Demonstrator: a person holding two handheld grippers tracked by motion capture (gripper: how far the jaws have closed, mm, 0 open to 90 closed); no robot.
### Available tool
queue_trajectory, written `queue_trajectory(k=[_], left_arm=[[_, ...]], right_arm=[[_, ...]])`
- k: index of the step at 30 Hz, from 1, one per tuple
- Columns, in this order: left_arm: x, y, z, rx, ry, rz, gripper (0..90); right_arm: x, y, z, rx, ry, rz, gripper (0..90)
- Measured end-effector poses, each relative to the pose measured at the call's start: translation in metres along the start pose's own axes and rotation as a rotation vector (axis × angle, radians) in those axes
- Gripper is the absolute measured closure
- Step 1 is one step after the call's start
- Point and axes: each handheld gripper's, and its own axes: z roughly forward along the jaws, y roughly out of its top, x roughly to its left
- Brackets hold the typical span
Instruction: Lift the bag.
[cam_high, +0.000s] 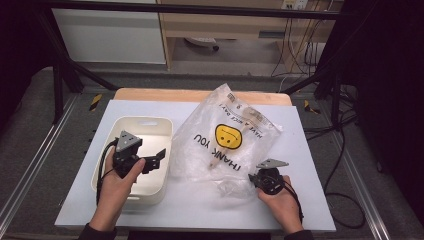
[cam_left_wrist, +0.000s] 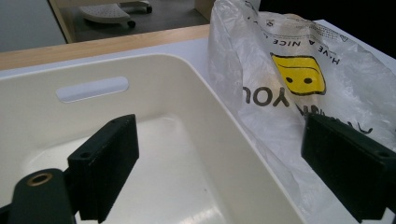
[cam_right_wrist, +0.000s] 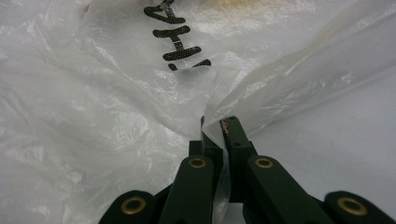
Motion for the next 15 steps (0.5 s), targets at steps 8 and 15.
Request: queue_trajectory(k=[8,15], left_arm=[[-0.001,0.001,-0.001,-0.004,-0.001,0.002,11.3],[-0.004,0.003,-0.003,-0.005,-0.008,0.012,11.4]], right_arm=[[-0.016,-0.006,-0.016,0.030,-0.012,-0.004,90.0],[-0.032,-0.010,-0.027,0.024,-0.029,-0.027,90.0]])
